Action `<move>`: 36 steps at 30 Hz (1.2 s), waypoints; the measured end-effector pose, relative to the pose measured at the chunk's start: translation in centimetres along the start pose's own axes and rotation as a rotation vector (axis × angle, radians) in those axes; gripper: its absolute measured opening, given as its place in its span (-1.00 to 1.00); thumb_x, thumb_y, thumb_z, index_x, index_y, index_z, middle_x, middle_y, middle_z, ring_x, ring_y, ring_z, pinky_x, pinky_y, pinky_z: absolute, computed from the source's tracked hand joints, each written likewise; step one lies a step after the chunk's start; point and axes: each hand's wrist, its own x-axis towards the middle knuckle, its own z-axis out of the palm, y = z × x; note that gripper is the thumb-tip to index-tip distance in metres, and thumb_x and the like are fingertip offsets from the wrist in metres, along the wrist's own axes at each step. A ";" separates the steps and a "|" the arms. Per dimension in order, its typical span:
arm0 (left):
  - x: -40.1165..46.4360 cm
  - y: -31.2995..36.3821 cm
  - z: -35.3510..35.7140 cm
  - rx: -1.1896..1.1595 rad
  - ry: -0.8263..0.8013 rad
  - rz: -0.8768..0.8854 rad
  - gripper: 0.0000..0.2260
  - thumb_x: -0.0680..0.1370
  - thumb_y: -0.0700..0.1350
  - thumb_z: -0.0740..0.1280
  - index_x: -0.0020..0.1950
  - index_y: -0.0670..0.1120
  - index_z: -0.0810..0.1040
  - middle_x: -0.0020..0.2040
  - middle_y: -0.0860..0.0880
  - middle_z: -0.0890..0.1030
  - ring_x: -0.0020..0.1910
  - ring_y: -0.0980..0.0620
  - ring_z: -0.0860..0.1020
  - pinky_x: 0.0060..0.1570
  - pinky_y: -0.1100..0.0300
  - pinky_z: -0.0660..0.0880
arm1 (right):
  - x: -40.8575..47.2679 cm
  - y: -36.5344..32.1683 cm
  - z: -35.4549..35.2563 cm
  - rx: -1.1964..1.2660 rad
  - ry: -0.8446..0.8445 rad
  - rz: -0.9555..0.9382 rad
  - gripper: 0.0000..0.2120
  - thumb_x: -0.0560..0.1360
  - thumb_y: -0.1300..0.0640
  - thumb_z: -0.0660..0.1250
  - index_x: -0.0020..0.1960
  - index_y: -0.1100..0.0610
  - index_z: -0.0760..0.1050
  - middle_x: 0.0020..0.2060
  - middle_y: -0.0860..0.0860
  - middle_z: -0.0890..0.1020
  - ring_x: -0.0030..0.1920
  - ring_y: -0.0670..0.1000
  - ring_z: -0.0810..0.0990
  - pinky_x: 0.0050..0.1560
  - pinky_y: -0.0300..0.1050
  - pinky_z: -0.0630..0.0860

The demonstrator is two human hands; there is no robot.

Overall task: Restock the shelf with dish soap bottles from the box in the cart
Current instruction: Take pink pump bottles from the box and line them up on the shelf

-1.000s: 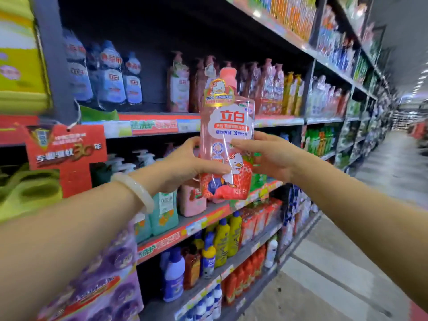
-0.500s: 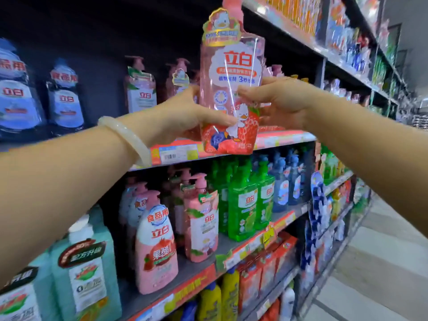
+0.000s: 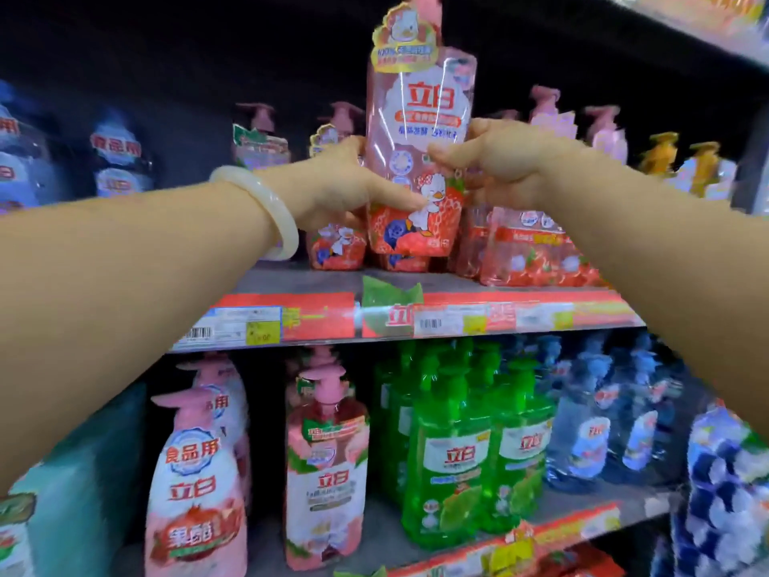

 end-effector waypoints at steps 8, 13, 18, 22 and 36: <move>3.8 -3.2 1.7 0.152 0.025 -0.038 -0.65 0.34 -0.24 0.53 -0.07 0.08 0.46 -0.12 0.12 0.64 -0.20 0.19 0.62 -0.27 0.26 0.51 | 4.7 5.8 -0.5 0.093 -0.048 0.001 -0.74 0.48 0.27 0.36 0.12 0.05 0.47 -0.12 -0.06 0.65 -0.18 -0.08 0.61 -0.18 -0.15 0.51; 5.9 -4.9 2.4 0.227 0.028 -0.034 -0.64 0.32 -0.24 0.55 -0.11 0.07 0.45 -0.12 0.11 0.62 -0.18 0.18 0.58 -0.20 0.31 0.55 | 6.6 8.5 -1.2 0.097 -0.061 0.042 -0.66 0.46 0.28 0.39 0.20 0.07 0.48 0.00 -0.03 0.67 -0.03 -0.02 0.64 0.13 0.00 0.51; 7.5 -6.2 2.9 0.253 0.033 -0.030 -0.51 0.25 -0.20 0.60 0.09 -0.01 0.48 -0.01 0.07 0.63 -0.03 0.13 0.61 -0.05 0.23 0.57 | 7.5 10.2 -1.9 0.100 -0.059 0.043 -0.59 0.48 0.28 0.37 0.29 0.06 0.42 0.12 -0.01 0.63 0.11 0.02 0.59 0.15 0.00 0.49; 8.3 -6.9 3.6 0.252 0.115 -0.030 -0.32 0.25 -0.17 0.60 0.25 -0.11 0.33 0.10 0.04 0.55 0.07 0.07 0.56 0.06 0.17 0.50 | 7.7 11.8 -1.7 0.139 -0.014 -0.010 -0.61 0.53 0.19 0.33 0.32 0.01 0.38 0.13 -0.04 0.61 0.05 -0.05 0.60 -0.08 -0.12 0.53; 11.4 -7.6 6.2 0.364 0.111 0.004 -0.29 0.34 -0.11 0.56 0.39 -0.14 0.29 0.17 0.12 0.47 0.17 0.14 0.47 0.11 0.38 0.44 | 9.8 15.2 -0.8 0.146 0.226 -0.051 -0.39 0.40 0.14 0.49 0.32 0.18 0.25 0.14 0.06 0.57 0.11 0.04 0.59 0.12 0.01 0.56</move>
